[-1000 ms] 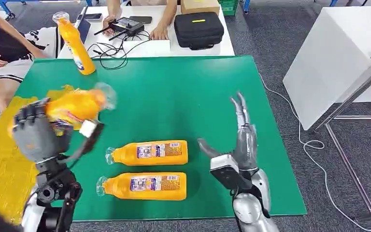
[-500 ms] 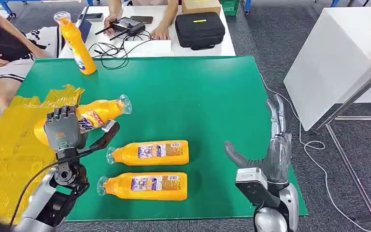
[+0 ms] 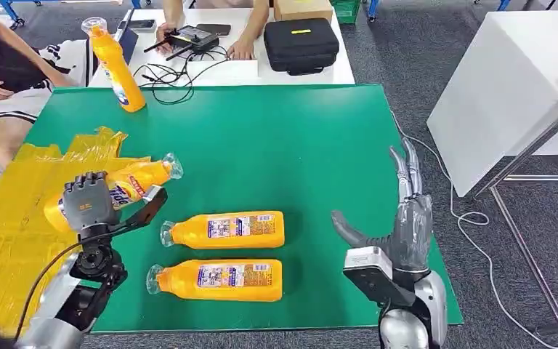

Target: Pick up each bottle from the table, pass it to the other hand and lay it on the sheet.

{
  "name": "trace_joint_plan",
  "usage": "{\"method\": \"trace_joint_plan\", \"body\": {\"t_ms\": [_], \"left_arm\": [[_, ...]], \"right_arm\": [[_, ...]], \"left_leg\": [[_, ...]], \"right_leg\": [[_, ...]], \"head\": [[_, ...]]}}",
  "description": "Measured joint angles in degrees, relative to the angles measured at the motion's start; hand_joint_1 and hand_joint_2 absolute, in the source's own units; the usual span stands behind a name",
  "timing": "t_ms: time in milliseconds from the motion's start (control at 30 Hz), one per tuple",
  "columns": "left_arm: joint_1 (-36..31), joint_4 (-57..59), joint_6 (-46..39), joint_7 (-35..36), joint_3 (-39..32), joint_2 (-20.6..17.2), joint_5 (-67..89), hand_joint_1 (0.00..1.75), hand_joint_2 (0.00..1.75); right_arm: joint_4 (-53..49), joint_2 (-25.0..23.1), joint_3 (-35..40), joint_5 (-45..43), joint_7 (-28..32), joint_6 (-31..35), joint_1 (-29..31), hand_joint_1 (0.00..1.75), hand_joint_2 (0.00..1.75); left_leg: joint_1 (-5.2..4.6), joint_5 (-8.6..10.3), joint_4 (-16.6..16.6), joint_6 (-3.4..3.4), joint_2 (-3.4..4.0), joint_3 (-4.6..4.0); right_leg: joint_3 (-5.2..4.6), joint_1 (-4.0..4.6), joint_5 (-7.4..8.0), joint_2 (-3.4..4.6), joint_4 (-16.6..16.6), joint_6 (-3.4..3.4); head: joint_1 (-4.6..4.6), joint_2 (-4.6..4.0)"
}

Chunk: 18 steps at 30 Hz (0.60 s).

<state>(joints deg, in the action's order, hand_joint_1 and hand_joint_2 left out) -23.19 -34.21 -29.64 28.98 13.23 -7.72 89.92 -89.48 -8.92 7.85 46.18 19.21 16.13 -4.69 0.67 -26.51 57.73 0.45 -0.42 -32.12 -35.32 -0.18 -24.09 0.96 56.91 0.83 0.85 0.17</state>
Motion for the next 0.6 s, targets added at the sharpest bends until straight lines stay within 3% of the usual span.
{"method": "trace_joint_plan", "body": {"t_ms": [367, 433, 567, 600], "left_arm": [[-0.89, 4.94, -0.70, -1.09, -5.11, 0.02, 0.00, 1.75, 1.75], [-0.98, 5.56, -0.96, -0.90, -5.80, 0.02, 0.00, 1.45, 1.75], [-0.98, 6.51, -1.42, 0.59, -7.34, 0.02, 0.00, 1.45, 1.75], [-0.96, 6.76, -1.44, 0.94, -7.85, 0.02, 0.00, 1.13, 1.75]], "right_arm": [[0.55, -0.83, 0.15, 2.51, -0.94, -1.93, 1.24, 0.00, 1.75], [0.72, -0.87, 0.24, 2.60, -0.99, -1.93, 1.43, 0.00, 1.75], [1.25, -0.94, 0.70, 3.17, -1.23, -2.89, 1.61, 0.00, 1.75], [1.44, -0.94, 0.92, 3.56, -1.33, -2.95, 1.68, 0.00, 1.75]], "left_leg": [[0.00, 0.00, 0.00, 0.00, -0.02, -0.01], [0.00, 0.00, 0.00, 0.00, -0.01, -0.01], [0.00, 0.00, 0.00, 0.00, -0.01, -0.03], [0.00, 0.00, 0.00, 0.00, -0.01, -0.03]], "right_leg": [[0.00, 0.00, 0.00, -0.01, 0.00, 0.00], [0.00, 0.00, 0.00, 0.00, 0.00, 0.00], [0.00, 0.00, 0.00, 0.00, 0.00, 0.00], [0.00, 0.00, 0.00, 0.00, 0.00, 0.00]], "head": [[0.00, 0.00], [0.00, 0.00], [0.00, 0.00], [0.00, 0.00]]}}
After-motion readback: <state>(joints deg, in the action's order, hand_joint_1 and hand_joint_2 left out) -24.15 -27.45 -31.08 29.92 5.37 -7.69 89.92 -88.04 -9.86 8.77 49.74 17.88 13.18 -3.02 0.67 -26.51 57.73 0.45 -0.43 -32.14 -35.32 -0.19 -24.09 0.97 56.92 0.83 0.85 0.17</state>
